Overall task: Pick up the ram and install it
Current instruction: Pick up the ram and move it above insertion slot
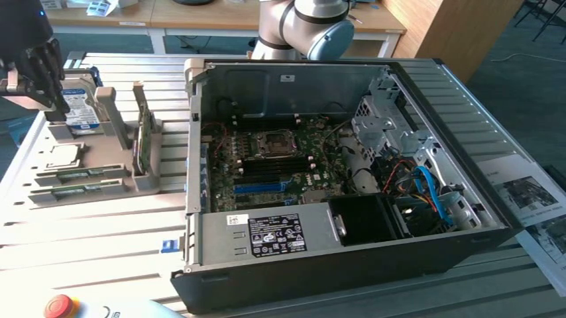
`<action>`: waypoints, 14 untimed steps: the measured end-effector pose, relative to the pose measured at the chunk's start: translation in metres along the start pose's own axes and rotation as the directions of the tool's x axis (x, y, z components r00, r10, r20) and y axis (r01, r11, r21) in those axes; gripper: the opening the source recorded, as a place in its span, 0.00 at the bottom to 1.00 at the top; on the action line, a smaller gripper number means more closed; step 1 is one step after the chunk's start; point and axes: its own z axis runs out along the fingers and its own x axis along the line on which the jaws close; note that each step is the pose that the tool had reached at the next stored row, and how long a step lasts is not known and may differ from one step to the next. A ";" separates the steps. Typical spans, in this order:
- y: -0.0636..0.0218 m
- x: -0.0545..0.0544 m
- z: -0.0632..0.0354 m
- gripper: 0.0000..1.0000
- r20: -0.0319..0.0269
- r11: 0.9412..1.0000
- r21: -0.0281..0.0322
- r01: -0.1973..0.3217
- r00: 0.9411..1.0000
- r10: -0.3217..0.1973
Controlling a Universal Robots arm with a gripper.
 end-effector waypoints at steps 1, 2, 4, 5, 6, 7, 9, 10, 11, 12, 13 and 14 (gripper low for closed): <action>0.0000 0.000 0.0000 0.25 0.000 1.000 0.000 0.000 1.000 0.000; 0.0000 0.000 0.0000 0.25 0.000 1.000 0.000 0.000 1.000 0.000; 0.0000 0.000 0.0000 0.25 0.000 1.000 0.000 0.000 1.000 0.000; 0.0000 0.000 0.0000 0.25 0.000 1.000 0.000 0.002 1.000 -0.002; 0.0000 0.000 0.0000 0.25 0.000 1.000 0.000 0.006 1.000 -0.006; 0.0000 0.000 0.0000 0.25 -0.001 1.000 0.000 0.012 1.000 -0.012; 0.0000 0.000 0.0000 0.25 -0.001 1.000 0.000 0.022 1.000 -0.022; 0.0000 0.000 0.0000 0.25 -0.001 1.000 0.000 0.023 1.000 -0.023; 0.0000 0.000 0.0000 0.25 -0.001 1.000 0.000 0.023 1.000 -0.023; 0.0000 0.000 0.0000 0.25 -0.001 1.000 0.000 0.023 1.000 -0.023; 0.0000 0.000 0.0000 0.25 -0.001 1.000 0.000 0.023 1.000 -0.023; 0.0000 0.000 0.0001 0.25 -0.001 1.000 0.000 0.023 1.000 -0.023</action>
